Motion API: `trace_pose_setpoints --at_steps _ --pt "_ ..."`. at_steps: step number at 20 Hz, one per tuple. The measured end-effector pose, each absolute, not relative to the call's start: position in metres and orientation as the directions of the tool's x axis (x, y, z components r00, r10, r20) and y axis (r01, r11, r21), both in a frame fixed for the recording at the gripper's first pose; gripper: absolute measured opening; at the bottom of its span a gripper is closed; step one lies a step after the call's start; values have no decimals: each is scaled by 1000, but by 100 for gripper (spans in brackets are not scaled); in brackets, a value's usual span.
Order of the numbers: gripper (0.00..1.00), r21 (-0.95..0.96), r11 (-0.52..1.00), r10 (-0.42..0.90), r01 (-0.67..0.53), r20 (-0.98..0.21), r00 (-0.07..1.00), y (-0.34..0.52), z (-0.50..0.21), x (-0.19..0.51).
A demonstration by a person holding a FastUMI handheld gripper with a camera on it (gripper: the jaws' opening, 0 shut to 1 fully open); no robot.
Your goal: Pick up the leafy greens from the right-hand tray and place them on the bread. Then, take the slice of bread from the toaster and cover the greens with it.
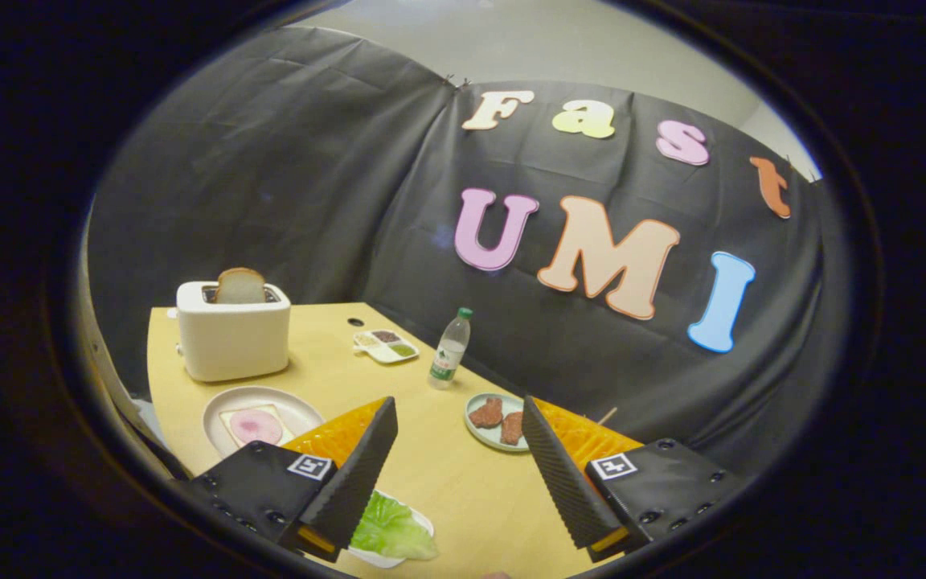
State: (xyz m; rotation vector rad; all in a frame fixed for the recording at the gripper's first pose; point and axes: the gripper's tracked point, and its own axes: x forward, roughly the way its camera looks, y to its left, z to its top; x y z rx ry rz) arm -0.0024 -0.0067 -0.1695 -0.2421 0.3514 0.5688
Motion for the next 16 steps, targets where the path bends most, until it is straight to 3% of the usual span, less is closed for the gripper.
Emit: trace_pose_setpoints --at_steps 16 --pt "100 -26 567 609 -823 -660 440 10 -302 -56"
